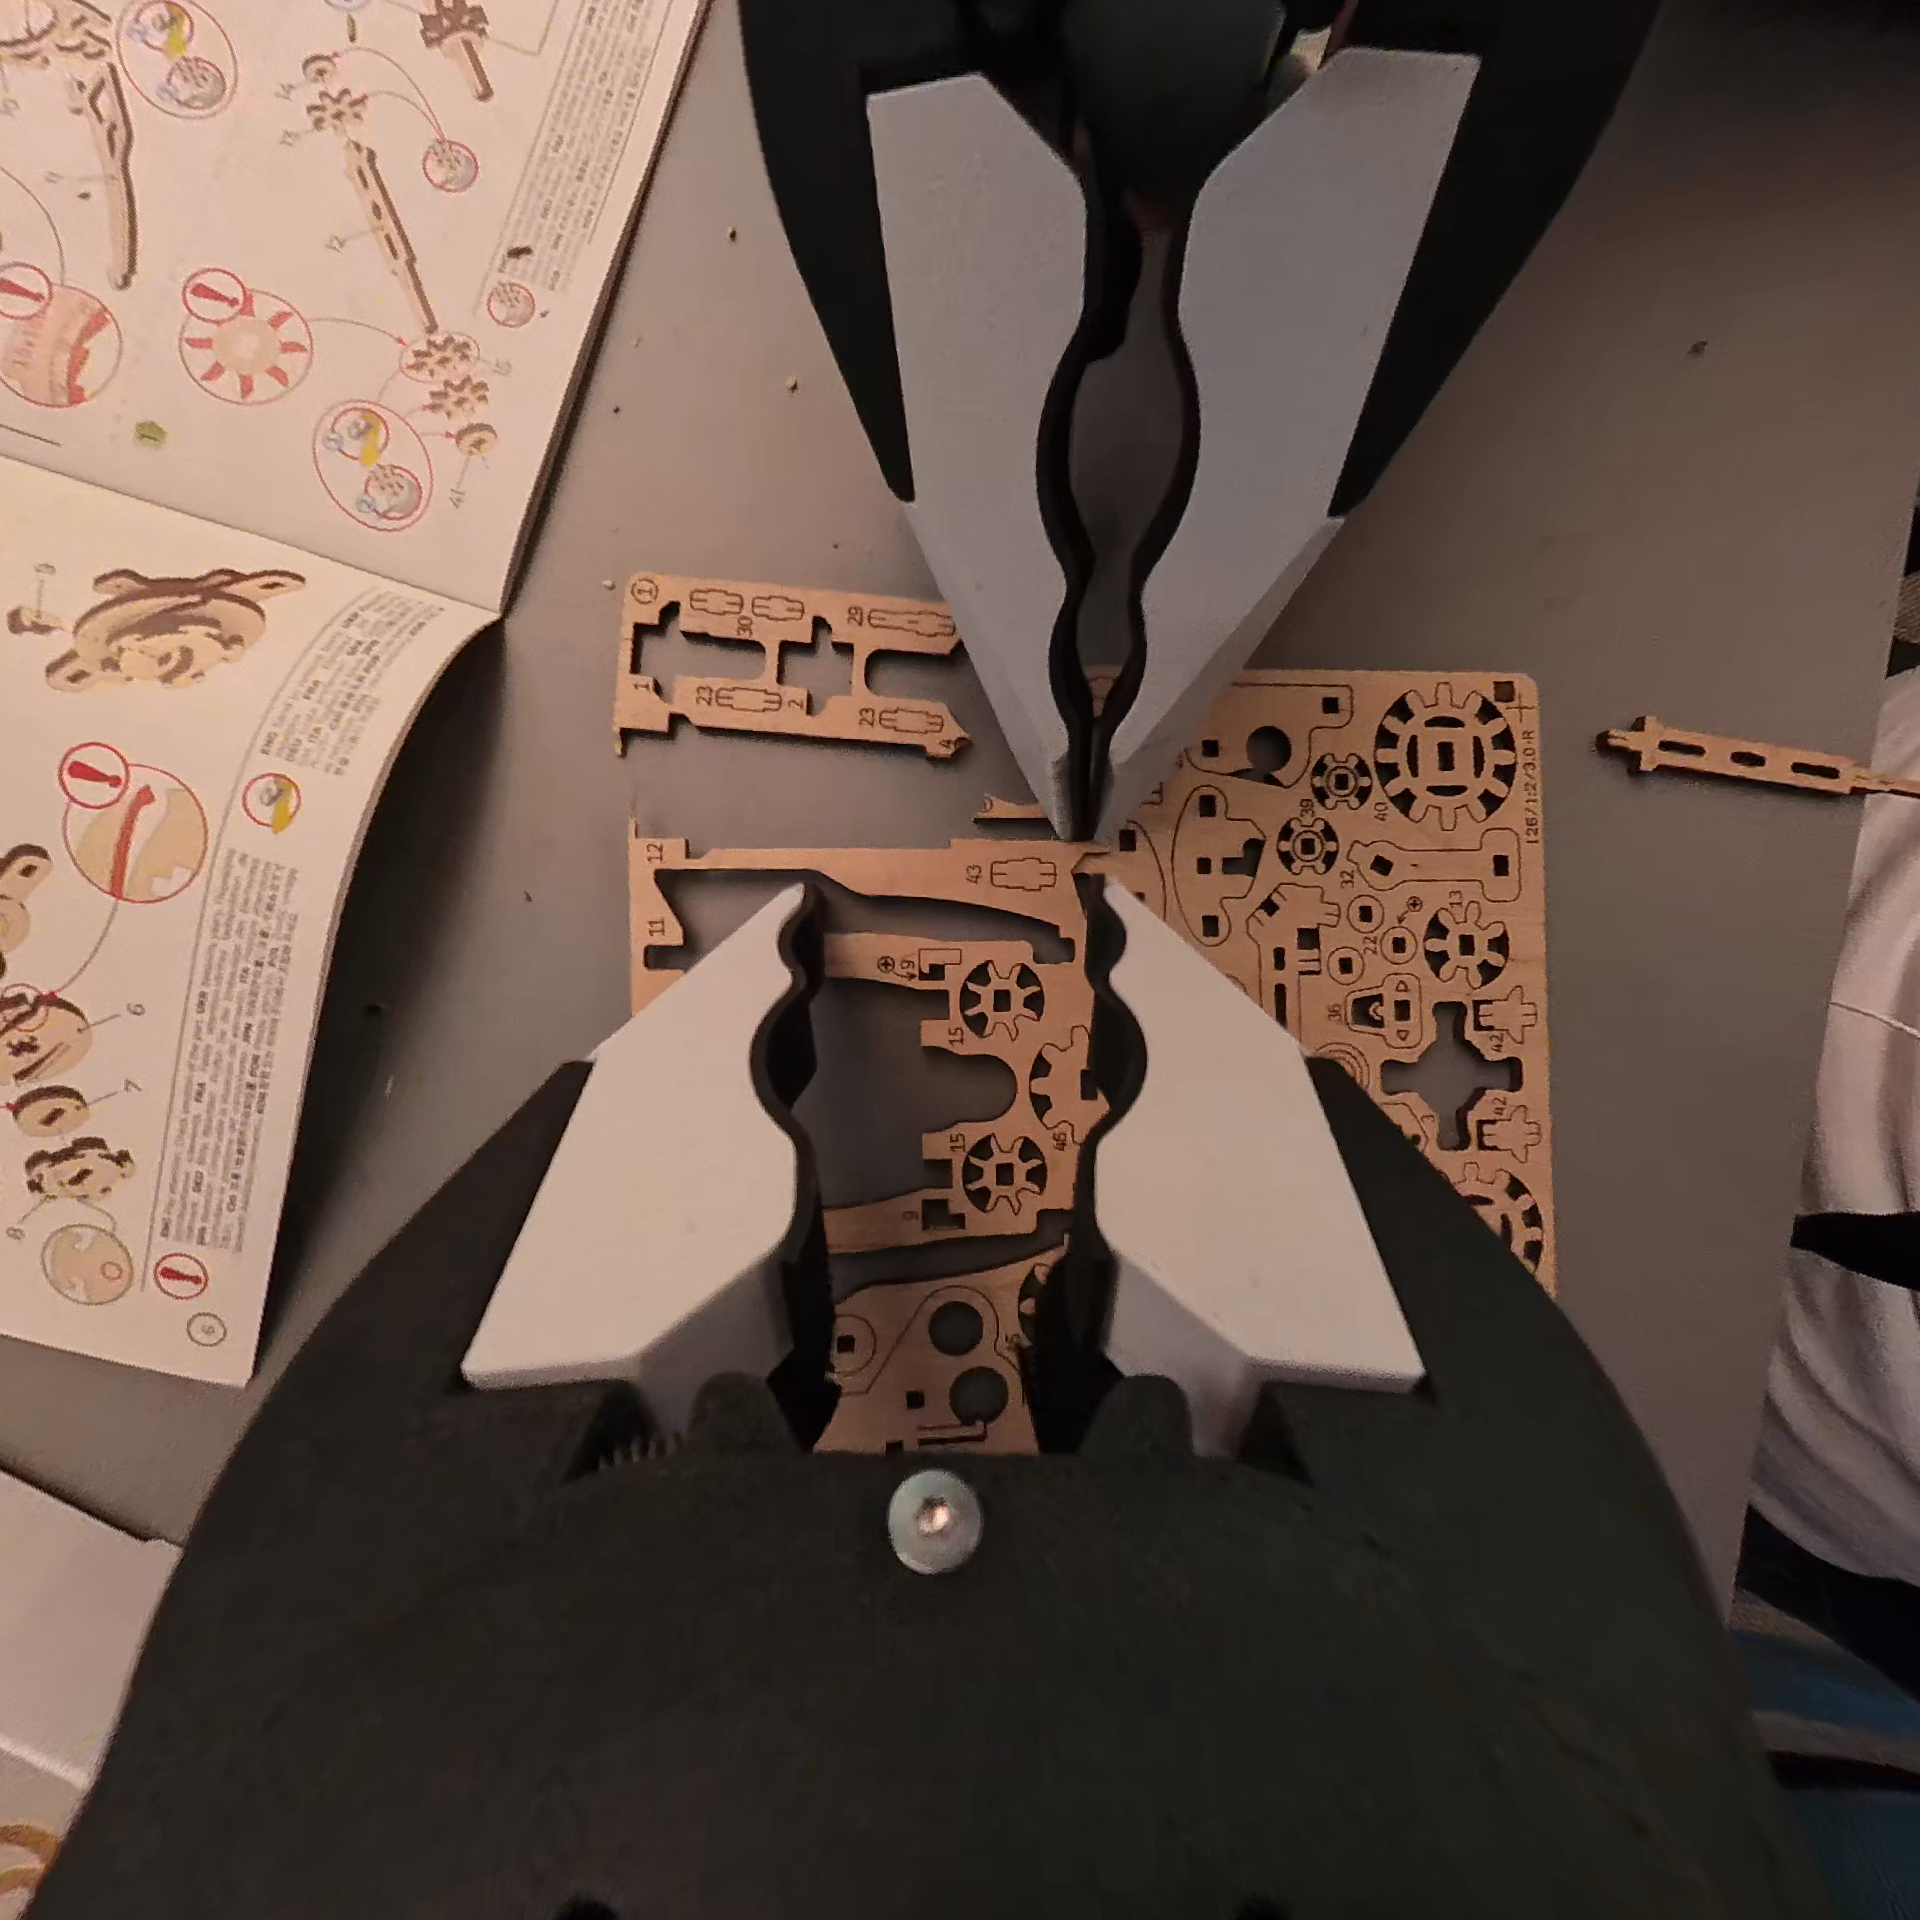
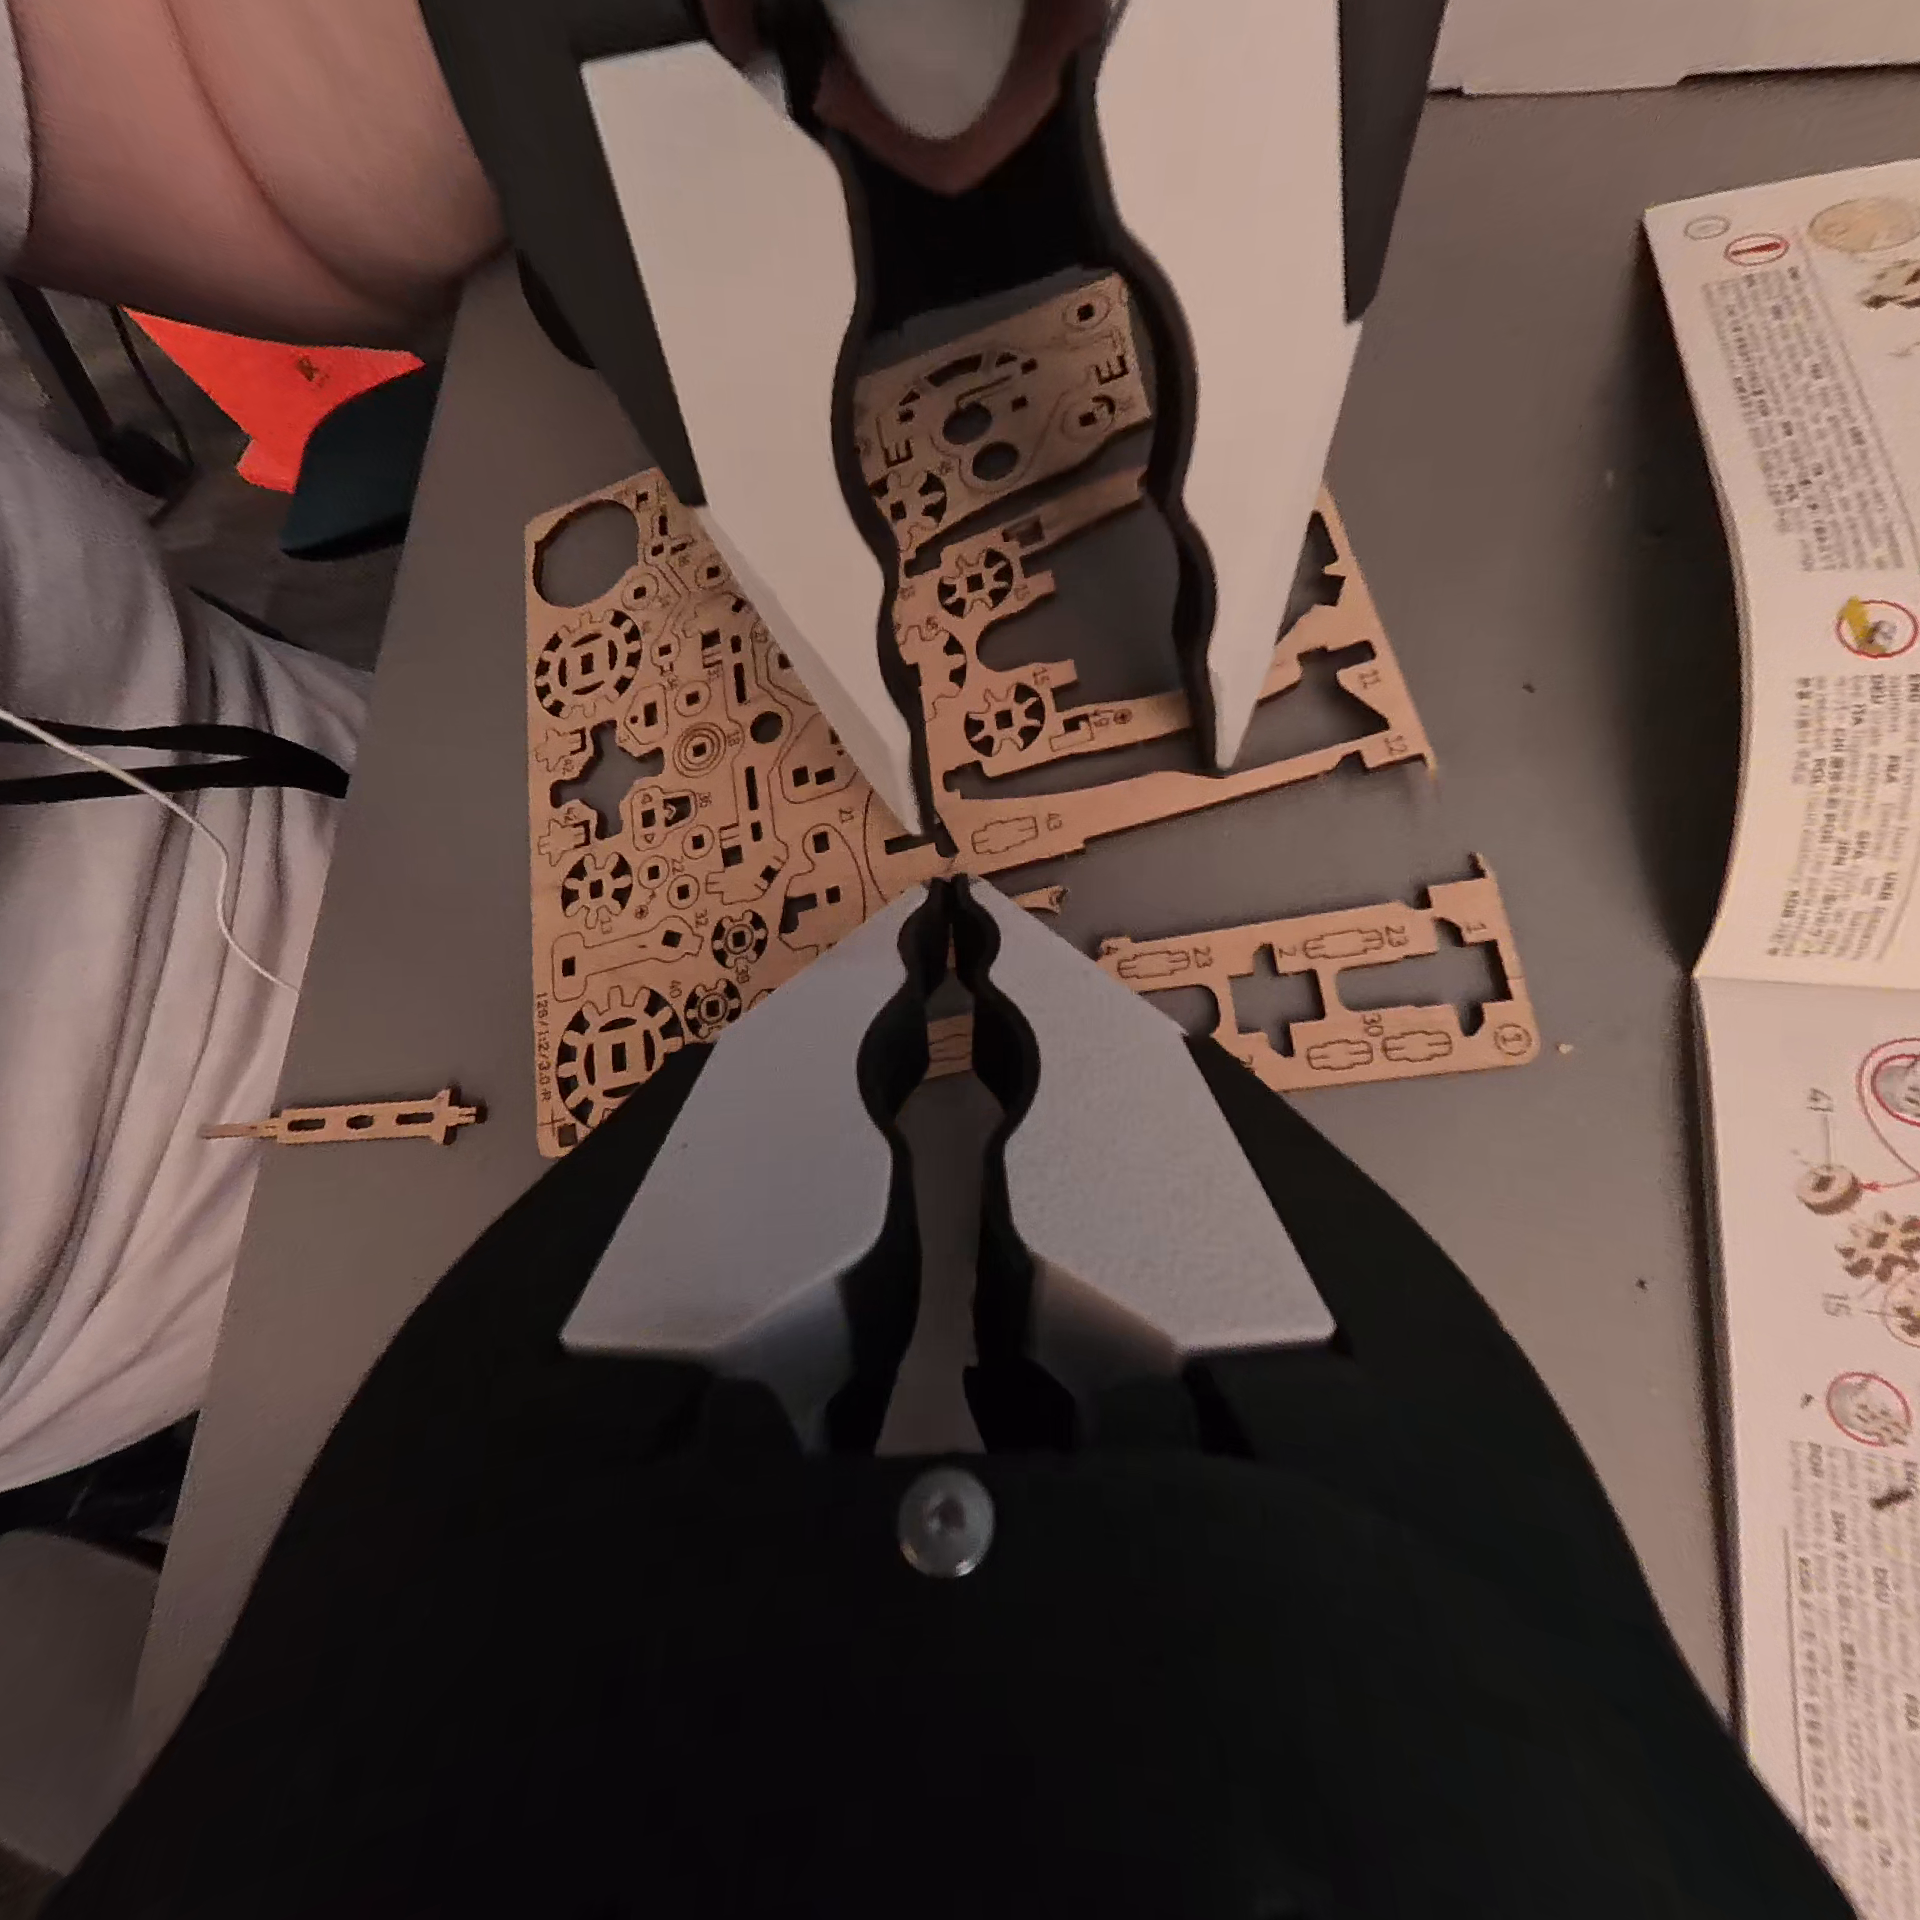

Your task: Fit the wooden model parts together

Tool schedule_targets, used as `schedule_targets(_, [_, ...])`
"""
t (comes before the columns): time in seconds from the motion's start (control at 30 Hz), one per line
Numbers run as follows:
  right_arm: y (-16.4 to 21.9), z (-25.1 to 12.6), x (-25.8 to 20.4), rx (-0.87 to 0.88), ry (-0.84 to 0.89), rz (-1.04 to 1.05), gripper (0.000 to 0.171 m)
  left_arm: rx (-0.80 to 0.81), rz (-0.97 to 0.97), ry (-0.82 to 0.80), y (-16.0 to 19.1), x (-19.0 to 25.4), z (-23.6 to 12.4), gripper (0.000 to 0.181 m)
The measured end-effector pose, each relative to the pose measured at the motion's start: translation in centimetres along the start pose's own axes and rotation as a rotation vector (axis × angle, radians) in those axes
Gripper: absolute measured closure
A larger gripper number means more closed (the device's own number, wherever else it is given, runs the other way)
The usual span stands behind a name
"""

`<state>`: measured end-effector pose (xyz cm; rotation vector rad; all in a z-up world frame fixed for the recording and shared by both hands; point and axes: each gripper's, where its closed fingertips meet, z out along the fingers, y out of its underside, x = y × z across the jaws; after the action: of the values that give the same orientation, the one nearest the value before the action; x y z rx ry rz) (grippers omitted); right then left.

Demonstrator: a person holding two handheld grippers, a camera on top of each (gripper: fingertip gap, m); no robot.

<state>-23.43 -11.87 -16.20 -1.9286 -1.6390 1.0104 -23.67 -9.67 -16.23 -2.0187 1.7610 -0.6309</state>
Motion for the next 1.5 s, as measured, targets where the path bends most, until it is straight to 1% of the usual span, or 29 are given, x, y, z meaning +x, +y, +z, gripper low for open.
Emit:
schedule_targets(0.13, [-0.1,0.0,-0.1,0.000,0.009,-0.018,0.171,0.006,-0.010,0.002,0.1,-0.2,-0.7,0.137])
schedule_targets(0.27, [-1.4,-0.4,-0.2,0.076,-0.008,0.005,0.171,0.013,-0.019,-0.006,0.2,-0.5,-1.1,0.138])
schedule_targets(0.37, [-0.5,0.1,0.0,0.027,-0.005,0.005,0.171,-0.001,-0.014,-0.013,0.4,-0.6,-0.8,0.138])
schedule_targets(0.6, [-0.2,0.3,0.1,-0.007,0.027,-0.032,0.171,-0.007,-0.001,-0.027,0.4,-0.6,-0.5,0.138])
schedule_targets(0.7, [-0.4,0.2,0.2,-0.002,0.041,-0.040,0.171,-0.003,-0.001,-0.027,0.4,-0.6,-0.6,0.138])
schedule_targets(0.77, [-0.9,0.2,-0.2,0.034,0.009,-0.016,0.171,-0.003,0.000,-0.028,0.4,-0.6,-0.5,0.138])
schedule_targets(0.97, [-0.5,0.4,-0.2,0.018,0.006,-0.035,0.171,-0.004,0.001,-0.026,0.4,-0.6,-0.5,0.138])
schedule_targets(1.33, [-0.3,0.5,-0.2,-0.005,-0.008,0.039,0.169,-0.017,0.018,-0.014,0.4,0.0,-0.1,0.135])
schedule_targets(1.37, [-0.3,0.5,-0.2,-0.004,-0.008,0.045,0.169,-0.010,0.020,-0.009,0.3,0.1,0.0,0.138])
schedule_targets(1.5, [-0.4,0.4,-0.1,0.011,-0.012,0.050,0.170,-0.008,0.019,-0.004,0.2,0.2,0.0,0.137])
